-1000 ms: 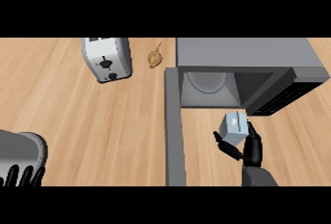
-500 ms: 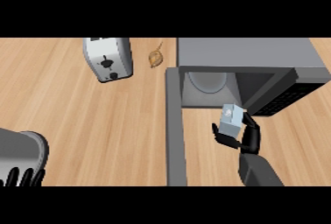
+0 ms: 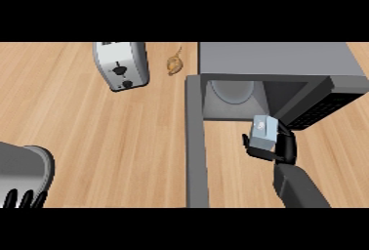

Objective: Pick up the milk, place it into the microwave and close the microwave

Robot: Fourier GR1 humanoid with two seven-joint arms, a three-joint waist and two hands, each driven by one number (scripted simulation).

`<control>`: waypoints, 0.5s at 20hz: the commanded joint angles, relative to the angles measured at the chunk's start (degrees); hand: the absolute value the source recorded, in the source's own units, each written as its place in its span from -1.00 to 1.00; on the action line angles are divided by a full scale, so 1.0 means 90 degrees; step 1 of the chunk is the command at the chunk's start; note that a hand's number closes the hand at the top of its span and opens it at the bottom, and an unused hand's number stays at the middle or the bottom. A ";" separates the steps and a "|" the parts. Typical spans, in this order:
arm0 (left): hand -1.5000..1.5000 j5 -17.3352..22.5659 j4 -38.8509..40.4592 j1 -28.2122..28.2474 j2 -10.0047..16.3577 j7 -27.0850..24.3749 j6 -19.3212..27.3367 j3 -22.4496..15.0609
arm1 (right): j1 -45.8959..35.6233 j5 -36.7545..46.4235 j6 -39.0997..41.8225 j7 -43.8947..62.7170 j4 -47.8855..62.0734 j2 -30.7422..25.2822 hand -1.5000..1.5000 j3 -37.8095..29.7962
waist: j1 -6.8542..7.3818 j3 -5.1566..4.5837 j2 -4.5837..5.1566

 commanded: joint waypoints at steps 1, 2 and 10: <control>-1.00 -0.0224 0.0299 0.0019 -0.0162 -0.0307 -0.0139 -0.0143 | 0.0051 0.0010 0.0329 -0.0598 0.0048 0.0042 1.00 0.0025 | -0.0037 -0.0004 -0.0014; -1.00 -0.0108 0.0495 -0.0329 -0.0115 -0.0126 -0.0011 0.0044 | 0.0118 0.0025 0.0210 -0.0219 -0.0380 -0.0046 1.00 0.0115 | -0.0102 -0.0010 -0.0031; -1.00 -0.0276 0.0179 -0.0138 -0.0177 0.0054 0.0020 -0.0156 | 0.1724 0.0155 0.0105 0.0573 -0.2984 0.0261 1.00 0.0856 | -0.0190 -0.0016 -0.0061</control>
